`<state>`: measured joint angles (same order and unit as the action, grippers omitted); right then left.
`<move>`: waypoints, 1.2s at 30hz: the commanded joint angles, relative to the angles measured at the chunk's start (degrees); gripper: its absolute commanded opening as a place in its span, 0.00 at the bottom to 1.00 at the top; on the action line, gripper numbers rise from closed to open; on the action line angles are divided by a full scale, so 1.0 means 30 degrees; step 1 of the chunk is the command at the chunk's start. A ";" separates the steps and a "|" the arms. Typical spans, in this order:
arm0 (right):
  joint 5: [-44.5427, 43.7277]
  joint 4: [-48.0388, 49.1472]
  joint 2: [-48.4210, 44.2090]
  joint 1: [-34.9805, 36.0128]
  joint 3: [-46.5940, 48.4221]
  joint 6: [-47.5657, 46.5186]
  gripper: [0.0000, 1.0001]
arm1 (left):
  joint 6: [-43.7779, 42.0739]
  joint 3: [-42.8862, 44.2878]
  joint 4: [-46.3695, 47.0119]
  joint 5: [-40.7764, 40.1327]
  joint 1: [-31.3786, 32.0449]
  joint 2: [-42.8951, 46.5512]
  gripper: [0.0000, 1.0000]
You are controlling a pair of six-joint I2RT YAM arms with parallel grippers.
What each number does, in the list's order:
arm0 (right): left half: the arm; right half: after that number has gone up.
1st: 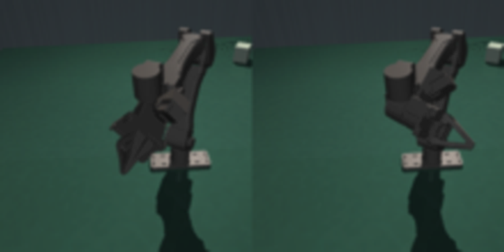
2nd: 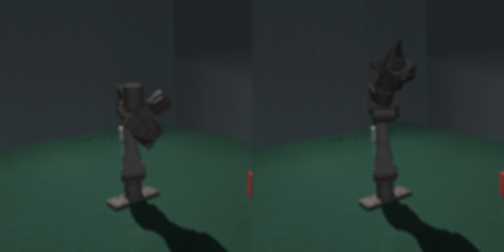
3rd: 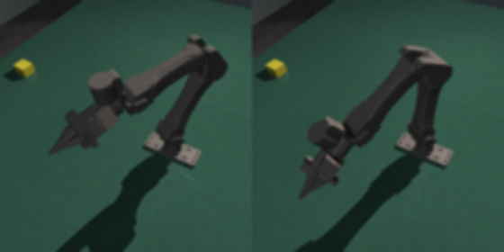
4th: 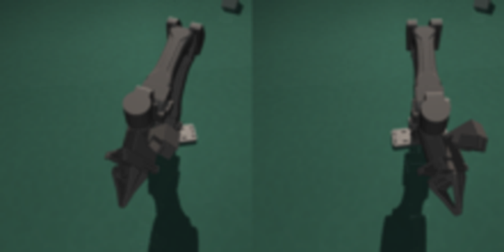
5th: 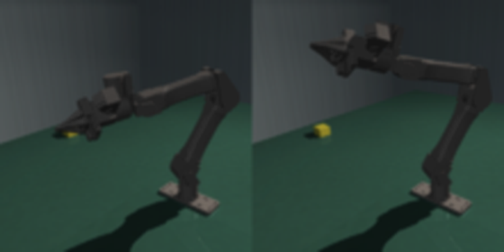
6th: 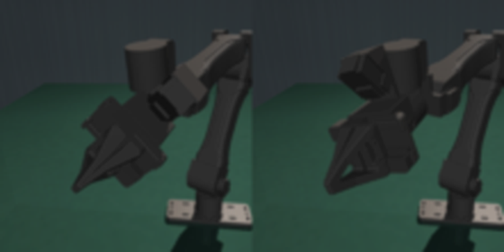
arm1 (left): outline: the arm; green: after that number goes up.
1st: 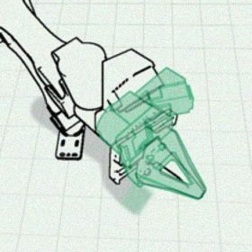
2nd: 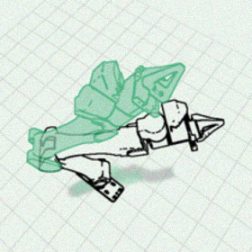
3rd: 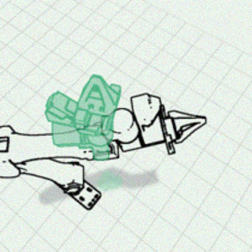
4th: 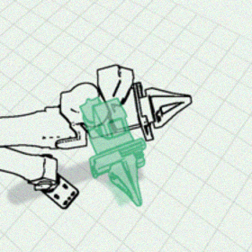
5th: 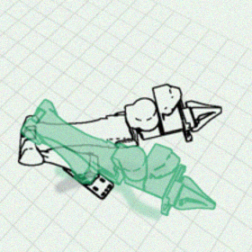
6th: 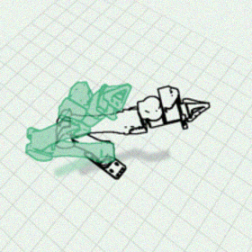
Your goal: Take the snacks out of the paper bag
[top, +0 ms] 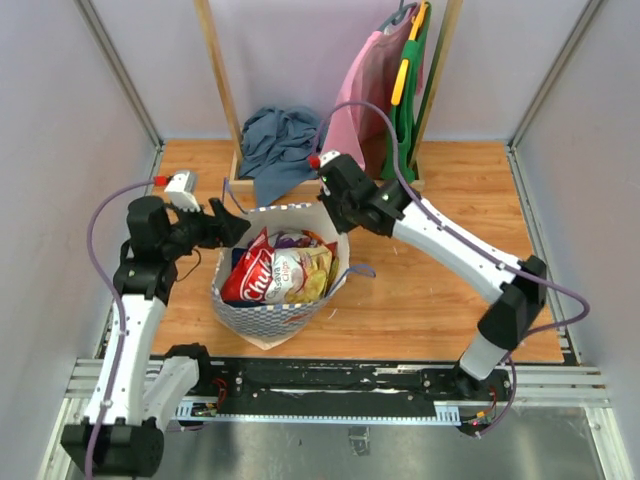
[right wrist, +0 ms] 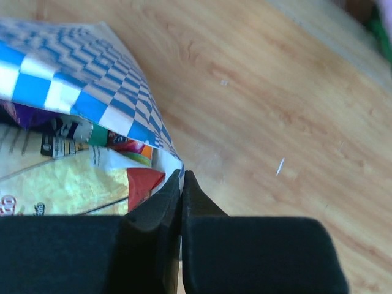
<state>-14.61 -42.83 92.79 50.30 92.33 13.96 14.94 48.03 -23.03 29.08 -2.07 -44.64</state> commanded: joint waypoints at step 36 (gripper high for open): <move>0.8141 -0.1114 -0.0321 -0.5076 1.0322 -0.3025 0.91 | -0.3533 1.0233 -0.6577 -0.8434 0.6591 -0.7750 0.79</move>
<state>9.45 -49.41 99.37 31.73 126.48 3.70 6.04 81.19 -40.40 7.46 17.45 -68.93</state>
